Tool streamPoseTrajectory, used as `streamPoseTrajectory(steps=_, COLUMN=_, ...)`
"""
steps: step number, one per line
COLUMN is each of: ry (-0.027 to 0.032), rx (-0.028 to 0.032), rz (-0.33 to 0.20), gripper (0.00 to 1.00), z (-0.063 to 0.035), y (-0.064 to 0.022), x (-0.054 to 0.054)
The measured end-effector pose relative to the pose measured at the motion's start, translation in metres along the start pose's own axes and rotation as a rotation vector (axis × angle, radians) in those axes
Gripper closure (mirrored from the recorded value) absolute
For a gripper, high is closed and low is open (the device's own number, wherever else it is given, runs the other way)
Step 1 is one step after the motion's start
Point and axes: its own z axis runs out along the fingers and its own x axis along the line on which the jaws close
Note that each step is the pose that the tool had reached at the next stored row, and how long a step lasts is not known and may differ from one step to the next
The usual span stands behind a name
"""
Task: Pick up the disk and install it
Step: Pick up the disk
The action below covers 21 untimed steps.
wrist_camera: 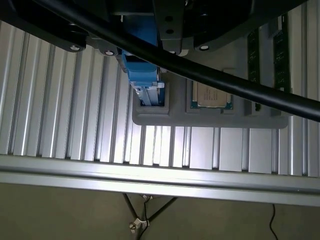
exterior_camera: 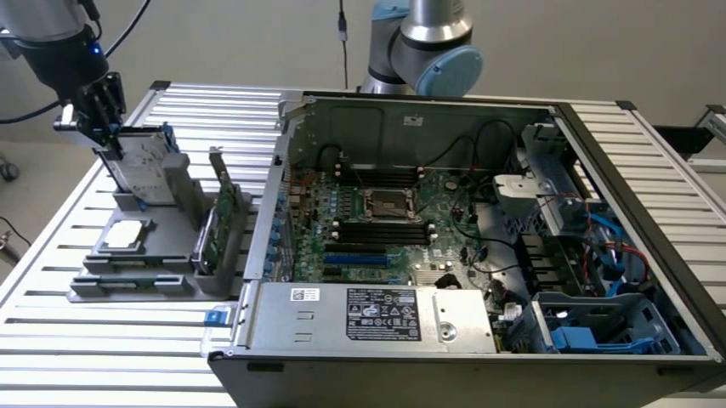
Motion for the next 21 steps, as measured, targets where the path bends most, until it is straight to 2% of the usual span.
streamPoseTrajectory(steps=7, ry=0.0004, rx=0.0057, rz=0.0, gripper=0.67, z=0.0, y=0.0003, x=0.0)
streamPoseTrajectory(steps=17, ry=0.0004, rx=0.0056, rz=0.0, gripper=0.67, z=0.0, y=0.0003, x=0.0)
streamPoseTrajectory(steps=21, ry=0.0038, rx=0.0055, rz=0.0, gripper=0.67, z=0.0, y=0.0003, x=0.0)
